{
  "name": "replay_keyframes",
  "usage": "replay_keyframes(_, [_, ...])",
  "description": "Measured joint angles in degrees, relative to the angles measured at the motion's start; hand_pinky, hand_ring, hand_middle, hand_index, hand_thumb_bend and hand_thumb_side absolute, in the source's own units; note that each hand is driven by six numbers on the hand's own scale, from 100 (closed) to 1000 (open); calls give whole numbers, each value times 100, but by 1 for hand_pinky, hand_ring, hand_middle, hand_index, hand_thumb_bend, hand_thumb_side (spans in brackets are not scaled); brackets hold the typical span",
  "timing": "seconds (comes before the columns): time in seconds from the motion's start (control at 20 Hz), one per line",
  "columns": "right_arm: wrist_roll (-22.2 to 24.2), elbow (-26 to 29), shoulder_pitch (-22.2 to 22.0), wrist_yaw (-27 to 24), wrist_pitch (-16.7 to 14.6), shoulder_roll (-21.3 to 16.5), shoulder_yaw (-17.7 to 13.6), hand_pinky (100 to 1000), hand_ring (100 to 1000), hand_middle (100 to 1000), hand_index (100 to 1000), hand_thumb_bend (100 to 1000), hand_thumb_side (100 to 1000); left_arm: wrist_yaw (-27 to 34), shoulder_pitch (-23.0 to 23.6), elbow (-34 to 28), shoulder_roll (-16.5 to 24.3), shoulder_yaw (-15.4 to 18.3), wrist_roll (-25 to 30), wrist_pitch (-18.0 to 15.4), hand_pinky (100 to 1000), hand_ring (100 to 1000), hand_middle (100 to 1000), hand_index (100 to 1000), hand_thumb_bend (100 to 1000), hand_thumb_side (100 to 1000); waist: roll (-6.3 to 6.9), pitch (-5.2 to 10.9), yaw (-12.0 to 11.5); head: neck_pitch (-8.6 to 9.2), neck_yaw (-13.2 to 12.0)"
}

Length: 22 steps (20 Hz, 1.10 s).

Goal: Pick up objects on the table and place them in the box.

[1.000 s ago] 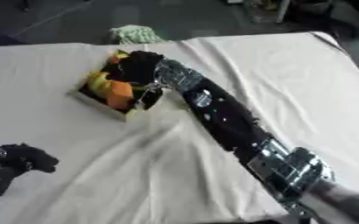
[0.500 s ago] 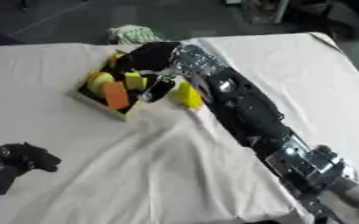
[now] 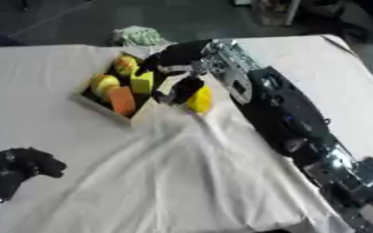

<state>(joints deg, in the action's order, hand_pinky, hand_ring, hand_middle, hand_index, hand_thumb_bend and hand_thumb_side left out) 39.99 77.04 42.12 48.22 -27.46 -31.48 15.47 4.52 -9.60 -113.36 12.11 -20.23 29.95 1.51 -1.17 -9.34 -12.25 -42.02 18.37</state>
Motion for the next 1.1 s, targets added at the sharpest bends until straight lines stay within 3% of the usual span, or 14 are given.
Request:
replay_keyframes(0.2, [50, -94, -87, 355, 49, -19, -66, 745, 875, 942, 984, 100, 748, 0, 0, 0, 1, 1, -8, -8, 743, 749, 620, 784, 100, 646, 2, 1, 5, 0, -9])
replay_keyframes(0.25, [41, -123, -87, 426, 41, -19, -74, 758, 888, 954, 983, 100, 647, 0, 0, 0, 1, 1, -10, -10, 743, 749, 620, 784, 100, 646, 3, 1, 5, 0, -9])
replay_keyframes(0.4, [29, -193, -87, 614, 29, -62, -156, 770, 901, 966, 987, 157, 577, 0, 0, 0, 1, 2, -12, -12, 743, 749, 620, 784, 100, 645, 4, 1, 12, 0, -14])
replay_keyframes(0.65, [99, -241, -164, 1021, 101, -129, -198, 772, 903, 966, 986, 194, 680, -2, 0, 0, 1, 4, -12, -12, 743, 748, 619, 784, 100, 646, 3, 1, 10, 1, -15])
replay_keyframes(1.1, [-5, -547, -279, 1874, -6, -123, -183, 752, 879, 941, 949, 306, 729, -2, 0, 0, 2, 15, -16, -14, 743, 747, 619, 784, 100, 645, 4, 1, 11, 30, -20])
